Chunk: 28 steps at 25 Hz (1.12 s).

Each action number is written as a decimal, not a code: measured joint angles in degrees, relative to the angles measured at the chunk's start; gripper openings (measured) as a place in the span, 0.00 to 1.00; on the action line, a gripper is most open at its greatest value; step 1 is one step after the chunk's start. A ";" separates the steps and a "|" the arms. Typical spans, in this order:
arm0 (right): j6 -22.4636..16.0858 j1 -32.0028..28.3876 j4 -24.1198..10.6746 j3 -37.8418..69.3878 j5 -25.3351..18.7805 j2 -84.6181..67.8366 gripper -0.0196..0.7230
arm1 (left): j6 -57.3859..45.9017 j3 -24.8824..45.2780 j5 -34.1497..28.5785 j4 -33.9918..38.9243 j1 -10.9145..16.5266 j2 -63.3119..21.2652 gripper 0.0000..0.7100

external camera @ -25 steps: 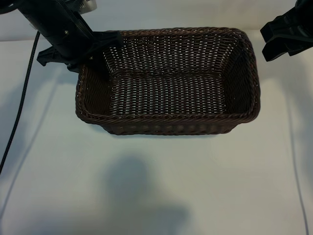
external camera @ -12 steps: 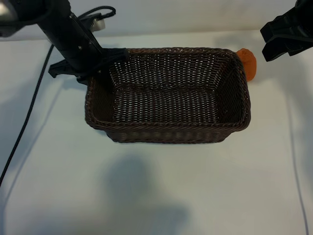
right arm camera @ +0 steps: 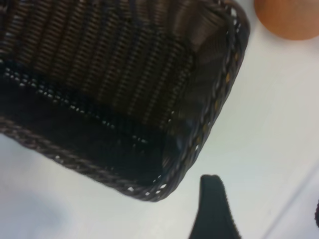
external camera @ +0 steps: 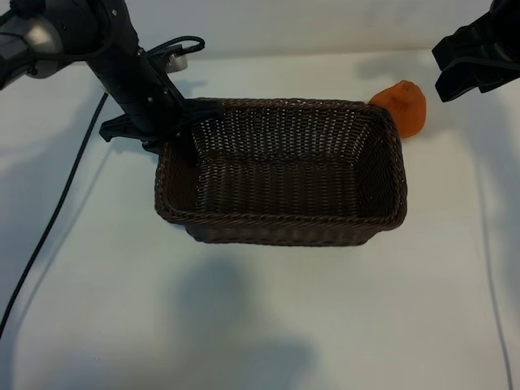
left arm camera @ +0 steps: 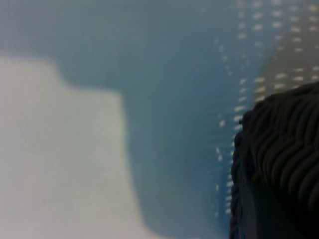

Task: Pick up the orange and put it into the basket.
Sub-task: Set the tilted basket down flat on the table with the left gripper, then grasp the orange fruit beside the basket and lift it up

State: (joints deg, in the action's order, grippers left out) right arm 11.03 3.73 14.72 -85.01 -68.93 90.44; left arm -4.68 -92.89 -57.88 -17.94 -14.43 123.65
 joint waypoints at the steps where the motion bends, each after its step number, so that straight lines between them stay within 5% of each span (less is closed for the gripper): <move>1: 0.00 0.00 0.00 0.00 0.00 0.00 0.66 | 0.00 0.00 0.33 -0.05 0.00 0.22 0.22; 22: 0.00 0.00 0.00 0.00 0.19 0.00 0.66 | 0.06 0.00 1.68 -2.84 0.00 1.97 0.23; 28: 0.00 0.00 0.00 0.00 0.19 0.00 0.66 | 0.02 -0.02 1.63 -4.19 0.00 1.97 0.50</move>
State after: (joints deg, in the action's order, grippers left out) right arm 11.03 3.73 14.72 -85.01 -68.73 90.44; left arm -4.67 -92.92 -56.26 -22.13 -14.43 125.62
